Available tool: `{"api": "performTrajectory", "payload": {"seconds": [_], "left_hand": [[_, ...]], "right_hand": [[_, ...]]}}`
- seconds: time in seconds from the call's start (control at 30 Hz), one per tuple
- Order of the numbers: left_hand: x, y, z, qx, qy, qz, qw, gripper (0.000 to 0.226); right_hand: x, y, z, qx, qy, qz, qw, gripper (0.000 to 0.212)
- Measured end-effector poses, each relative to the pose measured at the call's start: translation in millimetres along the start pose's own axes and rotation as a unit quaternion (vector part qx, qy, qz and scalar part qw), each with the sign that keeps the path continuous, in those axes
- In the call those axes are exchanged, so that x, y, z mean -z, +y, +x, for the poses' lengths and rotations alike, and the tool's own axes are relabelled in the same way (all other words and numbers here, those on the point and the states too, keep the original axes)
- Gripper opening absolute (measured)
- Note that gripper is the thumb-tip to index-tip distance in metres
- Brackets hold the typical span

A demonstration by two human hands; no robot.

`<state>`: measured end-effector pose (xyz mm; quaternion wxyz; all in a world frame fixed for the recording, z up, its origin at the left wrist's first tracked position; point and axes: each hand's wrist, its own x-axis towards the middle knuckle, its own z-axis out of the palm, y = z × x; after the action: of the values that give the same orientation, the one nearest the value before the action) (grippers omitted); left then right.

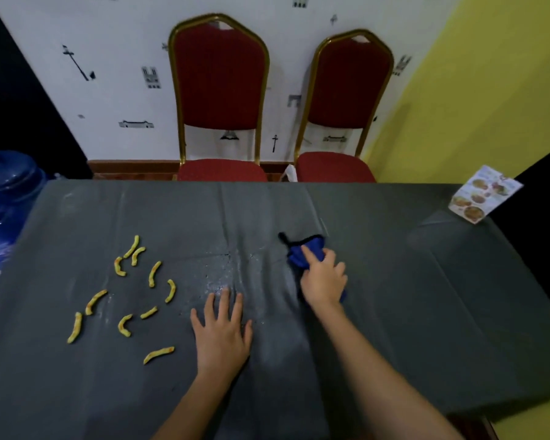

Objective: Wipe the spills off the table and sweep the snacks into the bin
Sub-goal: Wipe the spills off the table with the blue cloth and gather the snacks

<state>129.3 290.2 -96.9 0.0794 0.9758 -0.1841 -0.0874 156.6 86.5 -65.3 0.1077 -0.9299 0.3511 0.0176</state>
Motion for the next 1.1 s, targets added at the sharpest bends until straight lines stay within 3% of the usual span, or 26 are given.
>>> {"api": "performTrajectory", "payload": {"seconds": [0.13,0.2,0.43,0.57,0.63,0.8,0.93,1.1], "left_hand": [[2.5,0.0,5.4,0.007,0.003,-0.013,1.000,0.058],[1.9,1.3,5.1,0.004,-0.001,-0.020,1.000,0.057],[-2.2,-4.7,-25.0,-0.056,0.012,-0.028,0.998,0.056],[-2.2,-1.7,-52.6,-0.042,-0.017,-0.043,0.998,0.059],[-6.5,-4.3,-64.2,-0.037,-0.020,-0.038,0.998,0.062],[-4.8,-4.4,-64.7,-0.021,-0.012,-0.024,0.999,0.052],[-0.6,-0.4,-63.2,-0.020,-0.025,0.006,0.999,0.054],[4.0,-2.9,-77.8,-0.009,-0.008,-0.005,1.000,0.053]], "right_hand": [[-14.8,-11.3,-51.0,0.138,0.029,-0.006,0.990,0.058],[-12.2,-0.1,-43.7,0.149,0.018,-0.015,0.989,0.059],[15.2,64.8,9.0,-0.063,0.037,0.016,0.997,0.054],[23.3,79.8,12.5,-0.156,0.015,0.037,0.987,0.053],[19.3,64.4,-5.1,-0.125,0.003,0.010,0.992,0.054],[-4.6,15.1,-71.5,0.054,0.004,0.000,0.999,0.059],[-2.7,8.8,-95.7,0.159,-0.053,-0.042,0.985,0.064],[14.0,37.7,-56.6,0.124,-0.023,-0.002,0.992,0.059]]}}
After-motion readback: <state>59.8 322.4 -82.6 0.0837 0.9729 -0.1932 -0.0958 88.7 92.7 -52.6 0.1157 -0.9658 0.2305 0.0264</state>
